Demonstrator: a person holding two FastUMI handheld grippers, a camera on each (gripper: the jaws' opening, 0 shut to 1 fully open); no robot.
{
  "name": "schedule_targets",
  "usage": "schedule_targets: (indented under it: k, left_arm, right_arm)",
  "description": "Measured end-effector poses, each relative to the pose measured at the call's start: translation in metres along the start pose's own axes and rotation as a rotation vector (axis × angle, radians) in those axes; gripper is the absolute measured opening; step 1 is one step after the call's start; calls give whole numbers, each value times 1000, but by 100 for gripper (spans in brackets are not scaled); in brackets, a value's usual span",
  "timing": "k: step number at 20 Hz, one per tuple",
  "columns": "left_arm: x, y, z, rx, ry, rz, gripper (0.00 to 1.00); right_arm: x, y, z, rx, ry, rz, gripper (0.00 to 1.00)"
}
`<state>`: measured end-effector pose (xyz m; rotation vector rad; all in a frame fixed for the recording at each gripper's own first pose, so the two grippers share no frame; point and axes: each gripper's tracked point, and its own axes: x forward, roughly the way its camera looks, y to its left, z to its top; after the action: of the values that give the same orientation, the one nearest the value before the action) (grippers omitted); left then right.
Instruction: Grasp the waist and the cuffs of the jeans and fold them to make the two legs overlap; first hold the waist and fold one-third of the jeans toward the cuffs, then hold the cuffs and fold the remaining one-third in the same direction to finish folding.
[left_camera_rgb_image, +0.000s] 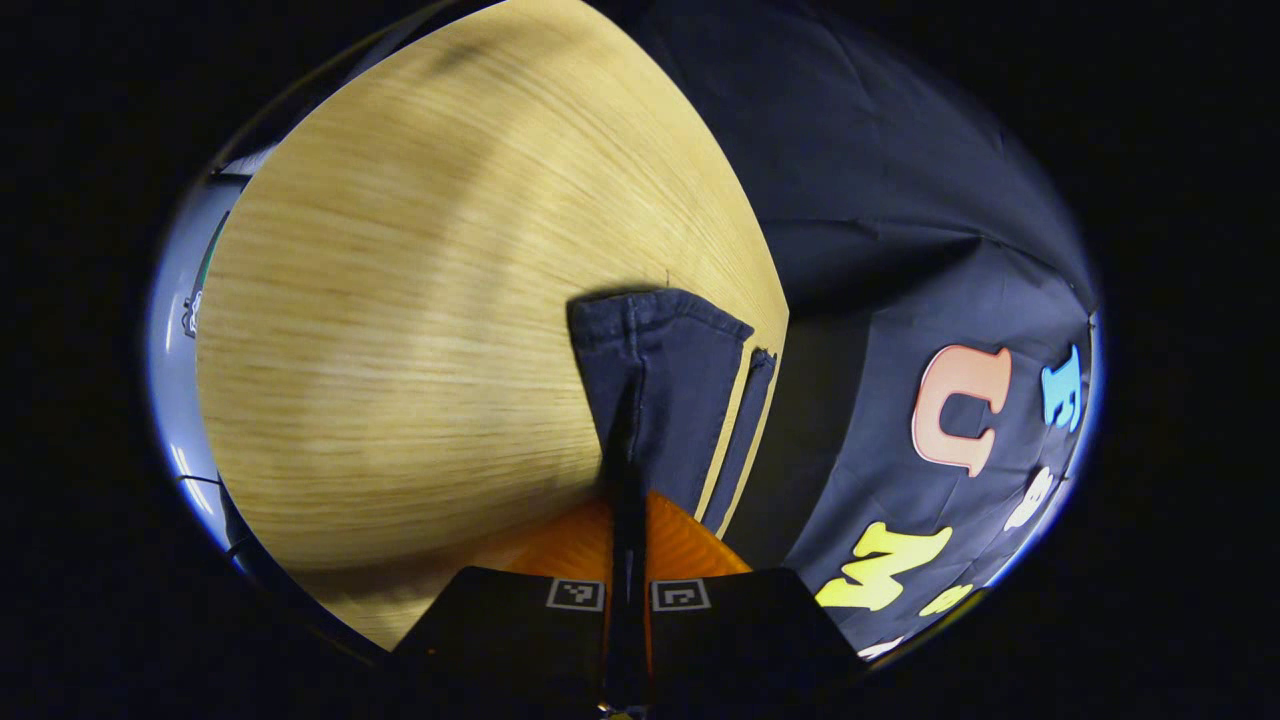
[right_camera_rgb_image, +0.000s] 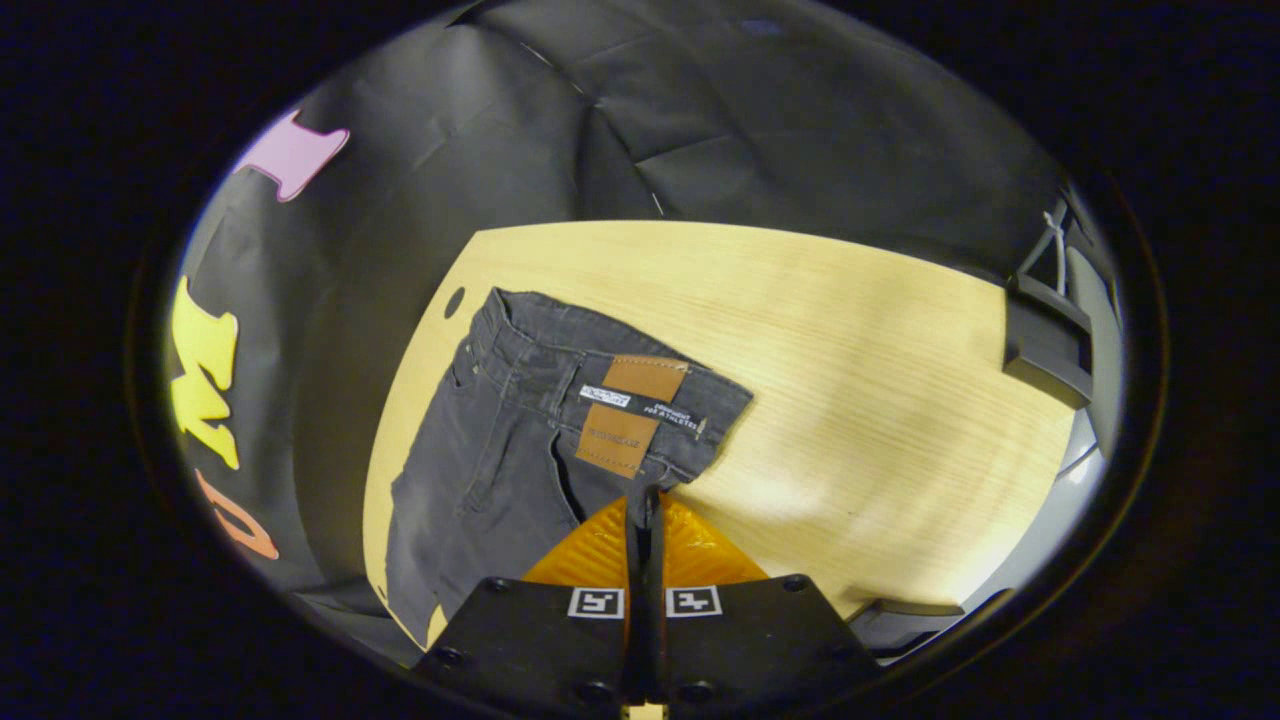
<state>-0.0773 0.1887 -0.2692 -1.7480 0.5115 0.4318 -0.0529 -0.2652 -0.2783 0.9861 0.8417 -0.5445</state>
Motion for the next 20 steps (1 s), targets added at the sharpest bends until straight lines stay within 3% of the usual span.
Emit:
schedule_targets:
  k: [3,4,11,15,19,20]
  left_arm:
    - [1,-13,-4,133,15,19,3]
    - [1,-18,-6,173,25,12,4]
    - [35,-92,-12,192,67,-65,3]
    - [75,-124,-14,175,75,-7,4]
    - [109,-151,-12,194,27,105,4]
    - [115,-162,-11,196,17,116,4]
  right_arm:
    - [-25,12,13,15,-8,44,4]
    - [-28,24,12,22,-8,63,0]
    - [-28,102,42,51,-30,210,4]
    - [-4,153,56,51,-20,254,0]
    - [11,203,79,58,-36,289,4]
    - [17,214,84,65,-39,295,0]
